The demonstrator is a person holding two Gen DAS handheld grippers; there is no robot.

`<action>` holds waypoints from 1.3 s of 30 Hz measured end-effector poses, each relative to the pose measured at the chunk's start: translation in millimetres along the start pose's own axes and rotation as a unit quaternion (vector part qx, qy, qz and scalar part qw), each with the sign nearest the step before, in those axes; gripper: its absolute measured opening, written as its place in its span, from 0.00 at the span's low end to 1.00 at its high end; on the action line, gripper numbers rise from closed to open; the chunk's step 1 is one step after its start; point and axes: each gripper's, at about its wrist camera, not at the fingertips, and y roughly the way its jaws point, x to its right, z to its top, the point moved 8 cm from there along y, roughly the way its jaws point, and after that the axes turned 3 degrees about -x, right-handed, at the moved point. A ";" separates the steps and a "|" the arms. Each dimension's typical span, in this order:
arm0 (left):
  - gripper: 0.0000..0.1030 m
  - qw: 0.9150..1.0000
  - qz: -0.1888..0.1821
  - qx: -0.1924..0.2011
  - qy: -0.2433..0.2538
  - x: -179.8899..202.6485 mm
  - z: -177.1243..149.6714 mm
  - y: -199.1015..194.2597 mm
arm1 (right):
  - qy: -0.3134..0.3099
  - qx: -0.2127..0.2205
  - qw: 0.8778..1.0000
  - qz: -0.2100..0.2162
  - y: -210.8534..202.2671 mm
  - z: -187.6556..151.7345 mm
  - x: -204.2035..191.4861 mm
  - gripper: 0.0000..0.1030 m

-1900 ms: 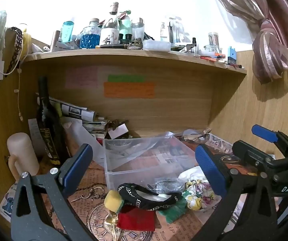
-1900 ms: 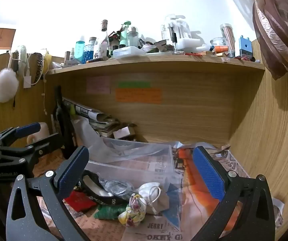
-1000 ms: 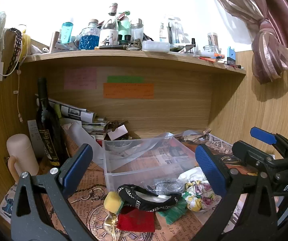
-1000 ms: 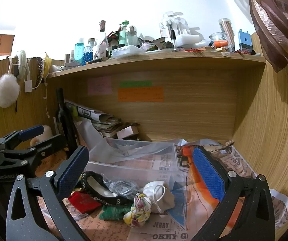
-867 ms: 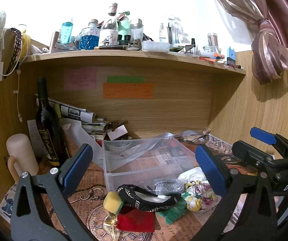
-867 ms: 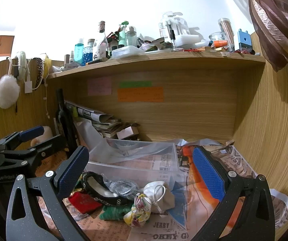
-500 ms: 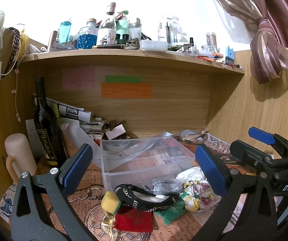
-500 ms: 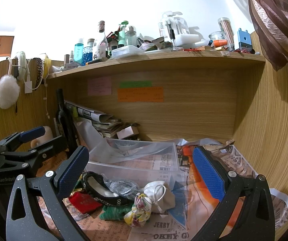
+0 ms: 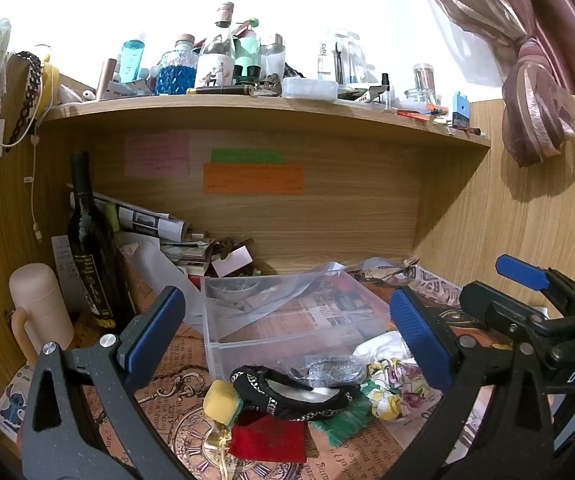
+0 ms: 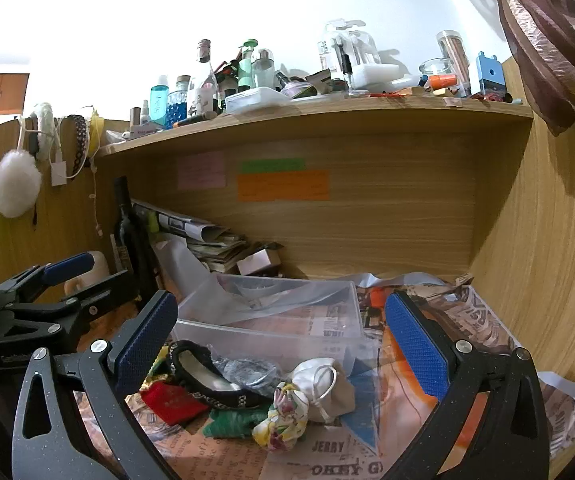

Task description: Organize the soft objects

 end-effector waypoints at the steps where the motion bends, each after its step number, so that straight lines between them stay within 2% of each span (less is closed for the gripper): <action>1: 1.00 1.000 -0.001 0.000 0.000 -0.4 0.2 0.0 | 0.000 0.000 1.000 0.000 -0.3 0.0 -0.9 1.00; 32: 1.00 1.000 -0.003 0.001 -0.005 -3.4 -3.0 -0.4 | 0.001 -0.001 1.000 0.011 0.4 -1.1 -5.0 1.00; 39: 1.00 1.000 -0.014 -0.016 -0.009 -6.6 -12.3 3.7 | -0.001 -0.001 1.000 0.019 1.7 -4.1 -7.7 1.00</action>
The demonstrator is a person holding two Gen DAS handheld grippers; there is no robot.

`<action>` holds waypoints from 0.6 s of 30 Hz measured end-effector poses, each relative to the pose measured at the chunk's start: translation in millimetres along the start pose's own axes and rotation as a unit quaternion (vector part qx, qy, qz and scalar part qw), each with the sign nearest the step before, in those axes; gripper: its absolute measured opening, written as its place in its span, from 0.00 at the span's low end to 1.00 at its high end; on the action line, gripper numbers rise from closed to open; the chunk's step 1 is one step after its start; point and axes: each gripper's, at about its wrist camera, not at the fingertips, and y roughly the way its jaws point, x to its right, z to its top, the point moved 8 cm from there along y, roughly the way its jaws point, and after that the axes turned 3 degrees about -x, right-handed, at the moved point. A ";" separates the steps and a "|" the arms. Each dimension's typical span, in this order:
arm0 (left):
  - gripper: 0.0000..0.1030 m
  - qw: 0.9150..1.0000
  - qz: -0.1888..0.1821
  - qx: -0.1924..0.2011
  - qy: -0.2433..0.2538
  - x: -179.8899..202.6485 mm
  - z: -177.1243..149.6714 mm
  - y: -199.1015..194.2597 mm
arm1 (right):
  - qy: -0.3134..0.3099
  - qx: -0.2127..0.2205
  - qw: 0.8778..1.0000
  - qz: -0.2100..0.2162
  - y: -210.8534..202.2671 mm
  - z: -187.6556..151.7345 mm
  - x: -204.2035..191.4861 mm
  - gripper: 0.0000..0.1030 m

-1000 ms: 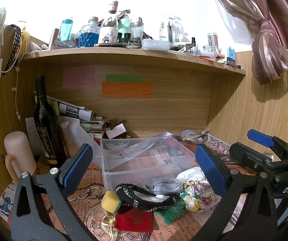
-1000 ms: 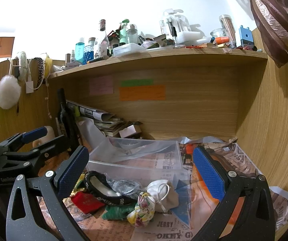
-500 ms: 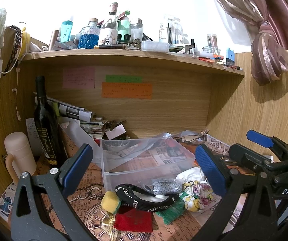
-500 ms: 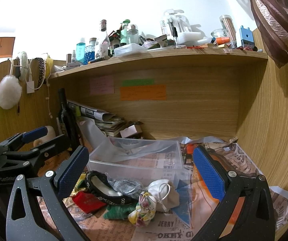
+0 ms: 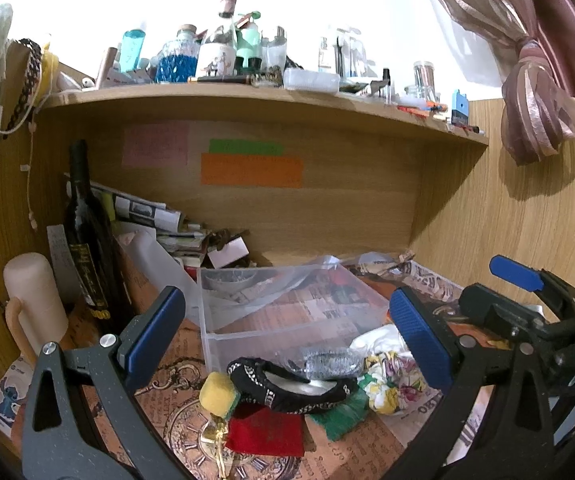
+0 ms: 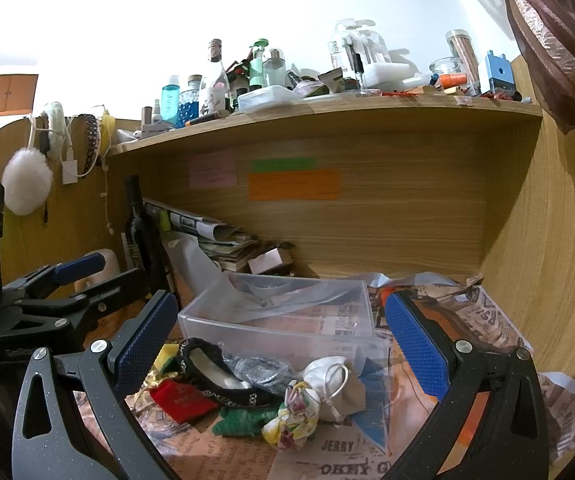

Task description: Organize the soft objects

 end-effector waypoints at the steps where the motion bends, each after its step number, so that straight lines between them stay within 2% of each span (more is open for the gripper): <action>1: 1.00 1.000 -0.002 -0.005 -0.001 -1.4 -3.3 1.6 | 0.001 0.000 1.000 -0.001 0.0 -0.5 0.4 1.00; 4: 1.00 1.000 -0.004 -0.027 -0.005 -8.4 -16.9 8.3 | 0.004 -0.008 1.000 -0.001 2.7 -6.7 3.5 1.00; 8: 1.00 0.998 0.005 -0.056 -0.015 -21.5 -35.5 19.3 | 0.013 -0.038 0.999 0.003 13.3 -22.6 9.6 1.00; 10: 0.91 0.997 0.010 -0.070 -0.021 -28.8 -44.7 25.2 | 0.018 -0.058 0.998 0.005 20.2 -33.8 12.7 1.00; 12: 0.85 0.996 0.012 -0.089 -0.026 -35.0 -54.9 32.5 | 0.024 -0.079 0.997 0.007 26.9 -45.3 15.5 0.97; 18: 0.80 0.990 0.029 -0.129 -0.049 -55.7 -83.7 51.5 | 0.053 -0.139 0.989 0.026 45.0 -79.2 23.5 0.83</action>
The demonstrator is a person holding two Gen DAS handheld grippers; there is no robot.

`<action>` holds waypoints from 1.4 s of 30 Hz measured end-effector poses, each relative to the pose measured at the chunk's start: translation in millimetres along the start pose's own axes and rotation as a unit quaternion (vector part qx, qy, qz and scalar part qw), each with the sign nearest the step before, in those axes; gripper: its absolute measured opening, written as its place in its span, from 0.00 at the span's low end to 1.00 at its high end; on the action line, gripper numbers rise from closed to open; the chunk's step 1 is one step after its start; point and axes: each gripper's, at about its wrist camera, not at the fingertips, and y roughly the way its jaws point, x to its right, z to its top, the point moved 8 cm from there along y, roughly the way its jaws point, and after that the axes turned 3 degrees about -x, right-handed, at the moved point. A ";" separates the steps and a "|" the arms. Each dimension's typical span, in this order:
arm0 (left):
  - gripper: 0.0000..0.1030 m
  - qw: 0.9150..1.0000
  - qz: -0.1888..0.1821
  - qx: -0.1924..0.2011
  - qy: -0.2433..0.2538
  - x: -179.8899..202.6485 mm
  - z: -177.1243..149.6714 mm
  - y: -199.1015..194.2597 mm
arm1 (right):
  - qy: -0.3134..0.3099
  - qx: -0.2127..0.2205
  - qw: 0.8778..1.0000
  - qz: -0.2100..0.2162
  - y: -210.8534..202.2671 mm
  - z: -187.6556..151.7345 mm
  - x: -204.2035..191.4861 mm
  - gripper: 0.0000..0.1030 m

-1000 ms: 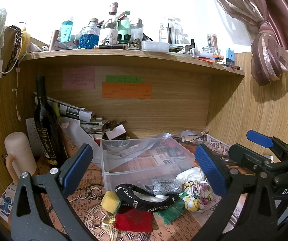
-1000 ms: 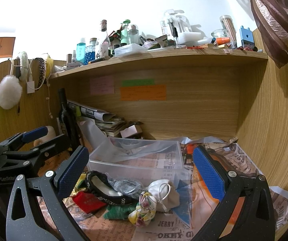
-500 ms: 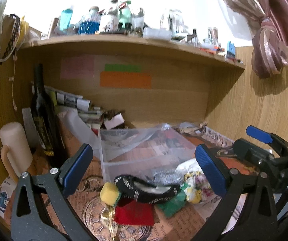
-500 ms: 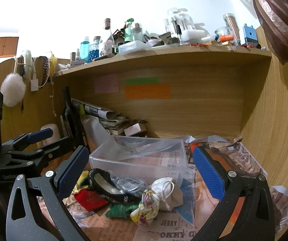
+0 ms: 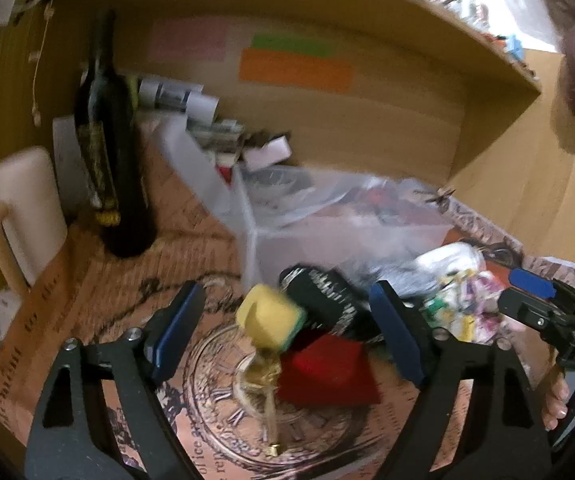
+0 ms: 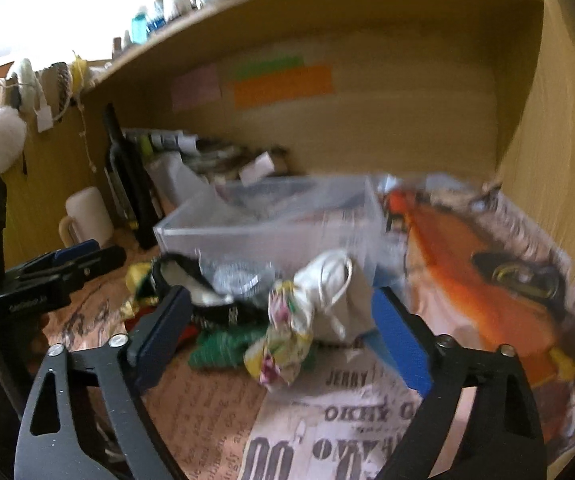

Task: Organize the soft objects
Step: 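Grasp the yellow sponge with the left tool while the right tool grasps the floral cloth, then lift the sponge with the left tool while the right tool carries the floral cloth over the box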

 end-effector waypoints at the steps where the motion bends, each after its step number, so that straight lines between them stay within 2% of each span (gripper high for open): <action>1: 0.78 1.000 0.003 -0.004 -0.003 -3.8 -2.5 3.5 | 0.003 -0.009 1.000 0.003 3.2 -3.8 1.5 0.81; 3: 0.76 1.000 0.014 -0.014 -0.010 -13.0 -9.2 12.3 | 0.004 -0.022 1.000 0.010 8.0 -11.0 2.4 0.79; 6: 0.67 0.999 0.010 -0.033 -0.016 -18.3 -18.0 23.8 | -0.001 -0.034 0.999 0.014 13.9 -19.3 1.3 0.76; 8: 0.62 0.999 0.005 -0.044 -0.018 -18.2 -21.0 30.3 | 0.000 -0.044 0.999 0.016 20.0 -22.8 0.7 0.66; 9: 0.56 0.999 0.002 -0.049 -0.018 -17.5 -22.2 32.7 | 0.001 -0.050 0.999 0.018 23.3 -24.6 0.7 0.62; 12: 0.37 0.998 -0.009 -0.061 -0.020 -14.1 -23.4 39.2 | 0.010 -0.067 0.997 0.026 32.3 -29.9 2.1 0.42; 14: 0.36 0.998 -0.007 -0.058 -0.023 -14.6 -22.1 39.6 | 0.015 -0.073 0.997 0.029 35.5 -32.0 1.9 0.26; 16: 0.34 0.998 -0.007 -0.054 -0.024 -14.6 -20.3 37.8 | 0.017 -0.071 0.997 0.034 34.4 -32.4 1.4 0.17; 22: 0.32 0.999 -0.002 -0.038 -0.026 -15.1 -11.5 27.5 | 0.004 -0.039 0.999 0.034 15.5 -21.9 -0.3 0.11; 29: 0.31 1.000 -0.003 -0.003 -0.027 -14.8 11.3 10.3 | -0.005 0.002 0.999 0.045 -0.6 3.5 -2.8 0.10; 37: 0.31 0.999 -0.002 0.047 -0.004 -5.5 57.4 -5.4 | -0.025 0.061 0.997 0.045 -12.2 49.4 -7.9 0.10; 42: 0.31 0.998 -0.001 0.063 0.013 2.0 82.7 0.1 | -0.039 0.088 0.995 0.035 -4.7 80.5 -7.4 0.10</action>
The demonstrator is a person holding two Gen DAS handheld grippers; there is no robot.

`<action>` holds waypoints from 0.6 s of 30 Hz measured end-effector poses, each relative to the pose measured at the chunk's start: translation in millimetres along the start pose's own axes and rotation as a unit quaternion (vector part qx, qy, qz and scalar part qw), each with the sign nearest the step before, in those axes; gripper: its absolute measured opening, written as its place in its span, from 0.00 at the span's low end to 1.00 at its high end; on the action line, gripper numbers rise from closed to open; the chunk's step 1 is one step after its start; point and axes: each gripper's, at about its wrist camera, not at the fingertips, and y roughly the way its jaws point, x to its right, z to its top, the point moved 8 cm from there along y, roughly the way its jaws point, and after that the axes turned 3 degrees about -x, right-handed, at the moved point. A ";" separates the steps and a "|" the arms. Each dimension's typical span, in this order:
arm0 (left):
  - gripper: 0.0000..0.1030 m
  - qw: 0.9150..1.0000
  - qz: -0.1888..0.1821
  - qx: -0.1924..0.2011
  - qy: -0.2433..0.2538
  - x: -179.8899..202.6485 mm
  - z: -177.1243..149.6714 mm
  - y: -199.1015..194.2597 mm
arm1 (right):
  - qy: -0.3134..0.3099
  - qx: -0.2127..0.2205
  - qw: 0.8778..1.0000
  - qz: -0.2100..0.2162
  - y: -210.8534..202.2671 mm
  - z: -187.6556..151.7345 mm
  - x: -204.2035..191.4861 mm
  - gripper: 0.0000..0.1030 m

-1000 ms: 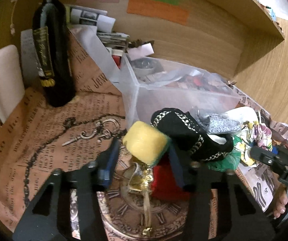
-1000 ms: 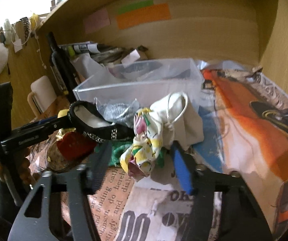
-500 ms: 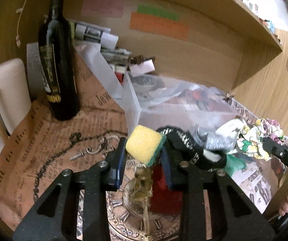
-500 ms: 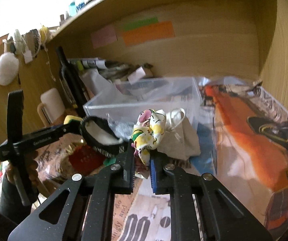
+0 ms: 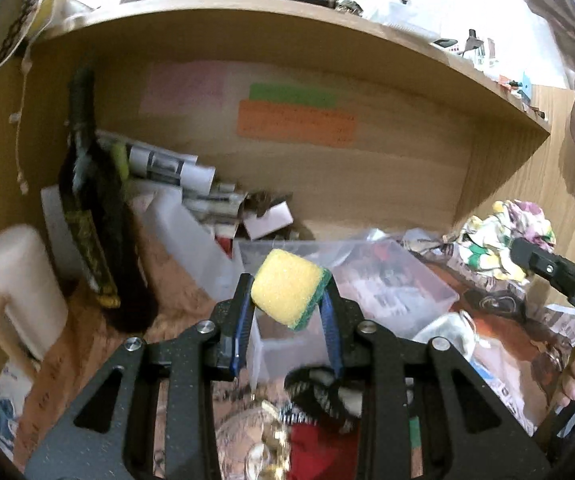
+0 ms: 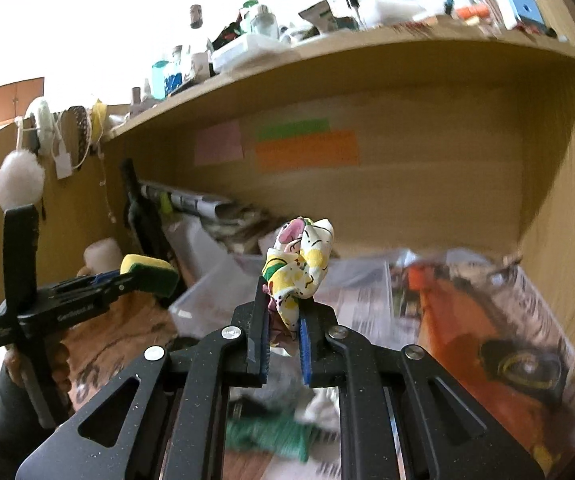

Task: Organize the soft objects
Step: 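Lift the sponge with the left tool while the right tool carries the floral cloth over the box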

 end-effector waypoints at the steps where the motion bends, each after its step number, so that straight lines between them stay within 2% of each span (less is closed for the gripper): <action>1: 0.31 1.000 -0.002 0.001 0.002 1.2 5.1 3.6 | -0.003 0.002 1.000 -0.002 3.3 3.7 0.5 0.10; 5: 0.31 1.000 -0.011 -0.008 0.007 5.5 19.7 21.5 | -0.014 -0.001 1.000 -0.008 23.4 15.8 2.7 0.10; 10: 0.31 0.999 -0.021 -0.034 0.010 9.2 29.7 48.8 | -0.017 -0.026 0.999 -0.010 54.3 21.9 5.9 0.10; 18: 0.31 0.992 -0.033 -0.122 0.018 11.1 15.7 104.5 | -0.015 -0.106 0.994 -0.008 103.4 9.1 19.6 0.10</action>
